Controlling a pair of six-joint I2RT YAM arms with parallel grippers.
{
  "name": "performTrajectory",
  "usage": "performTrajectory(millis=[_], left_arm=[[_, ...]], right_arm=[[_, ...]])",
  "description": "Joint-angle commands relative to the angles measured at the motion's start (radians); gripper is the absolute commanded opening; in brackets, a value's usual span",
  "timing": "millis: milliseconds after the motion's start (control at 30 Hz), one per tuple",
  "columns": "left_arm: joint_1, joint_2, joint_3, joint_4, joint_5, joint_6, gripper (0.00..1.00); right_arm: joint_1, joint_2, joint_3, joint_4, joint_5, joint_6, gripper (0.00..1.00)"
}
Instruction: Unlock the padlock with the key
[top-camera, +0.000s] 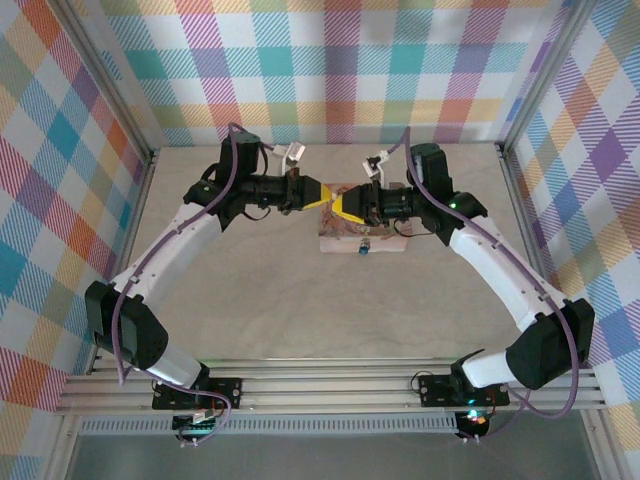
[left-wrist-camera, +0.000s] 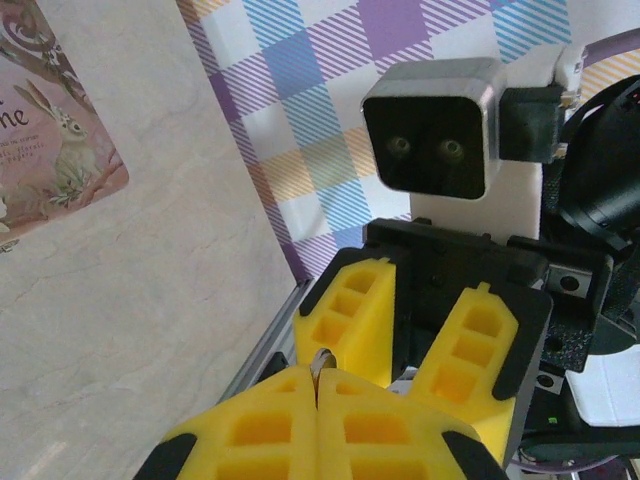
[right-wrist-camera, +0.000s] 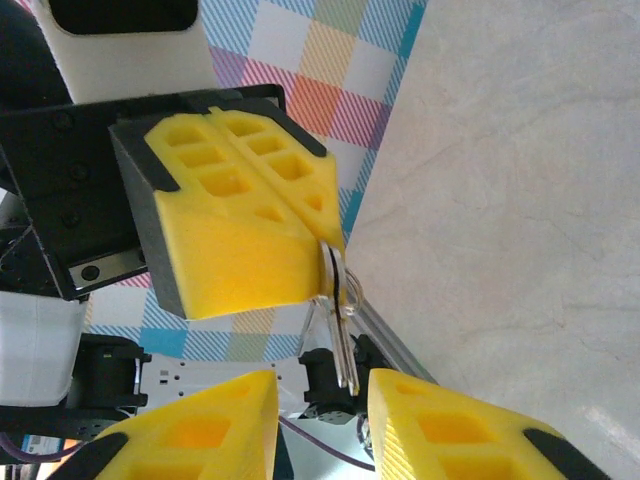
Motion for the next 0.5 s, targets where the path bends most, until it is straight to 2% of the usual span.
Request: performTrajectory(millis=[0, 133, 333, 467], left_arm=[[0.014, -0.003, -0.006, 0.035, 0.015, -0.015, 0.00], [0.014, -0.003, -0.005, 0.035, 0.032, -0.001, 0.00], [0.014, -0.005, -0.003, -0.017, 0.069, 0.048, 0.00], [0.014, -0.009, -0.003, -0.048, 0.082, 0.075, 0.00]], right_arm=[[0.006, -0.009, -0.014, -0.005, -0.017, -0.011, 0.32], [0.006, -0.016, -0.022, 0.004, 0.017, -0.009, 0.23], [0.000, -0.027, -0.028, 0.038, 0.086, 0.016, 0.26], [-0.001, -0.020, -0.025, 0.089, 0.076, 0.048, 0.26]])
